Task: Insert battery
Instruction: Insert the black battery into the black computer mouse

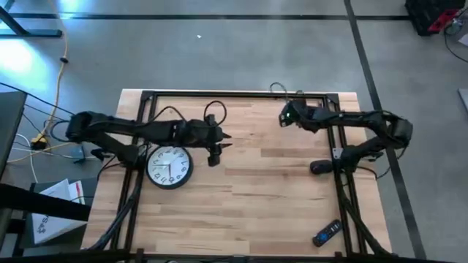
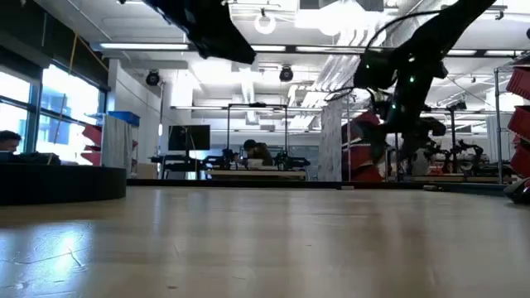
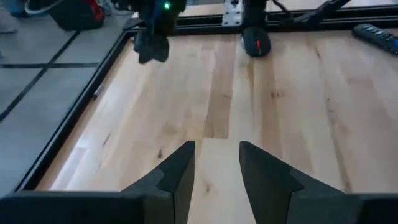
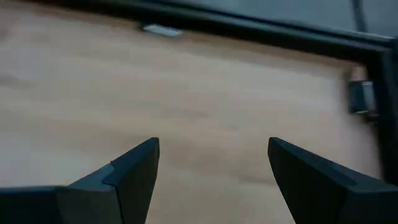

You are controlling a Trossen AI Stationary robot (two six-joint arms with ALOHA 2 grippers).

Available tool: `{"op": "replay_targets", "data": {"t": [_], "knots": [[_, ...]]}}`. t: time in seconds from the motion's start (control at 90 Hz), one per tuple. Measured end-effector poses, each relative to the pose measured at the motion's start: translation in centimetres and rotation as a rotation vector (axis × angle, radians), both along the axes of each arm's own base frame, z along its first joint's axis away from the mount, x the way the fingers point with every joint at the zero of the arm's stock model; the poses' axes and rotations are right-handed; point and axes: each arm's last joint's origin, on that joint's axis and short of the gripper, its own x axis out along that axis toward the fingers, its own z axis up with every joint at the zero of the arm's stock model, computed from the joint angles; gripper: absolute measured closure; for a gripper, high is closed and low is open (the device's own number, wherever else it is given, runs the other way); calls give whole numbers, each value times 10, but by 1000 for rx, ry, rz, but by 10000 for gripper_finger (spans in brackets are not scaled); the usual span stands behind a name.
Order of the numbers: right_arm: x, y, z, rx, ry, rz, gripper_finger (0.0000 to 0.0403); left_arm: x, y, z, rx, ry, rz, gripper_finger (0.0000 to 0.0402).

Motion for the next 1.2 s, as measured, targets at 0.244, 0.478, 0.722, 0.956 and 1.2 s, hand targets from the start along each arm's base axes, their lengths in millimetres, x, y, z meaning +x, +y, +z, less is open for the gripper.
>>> {"op": "replay_targets", "data": {"t": [0.244, 0.478, 0.722, 0.956, 1.2], "knots": [[-25, -27, -4, 205, -60, 47, 130, 4, 9, -3, 18, 5, -42, 291], [-15, 19, 11, 367, 4, 494, 130, 2, 16, -6, 29, 37, -39, 291], [-16, 90, 28, 419, 218, 900, 130, -2, 17, -27, 33, 4, -35, 291], [-17, 125, 34, 492, 346, 1018, 123, -5, 17, -38, 6, -30, -18, 291], [-31, 131, 19, 802, 592, 903, 96, 0, 17, -29, 59, -126, -36, 291]]}}
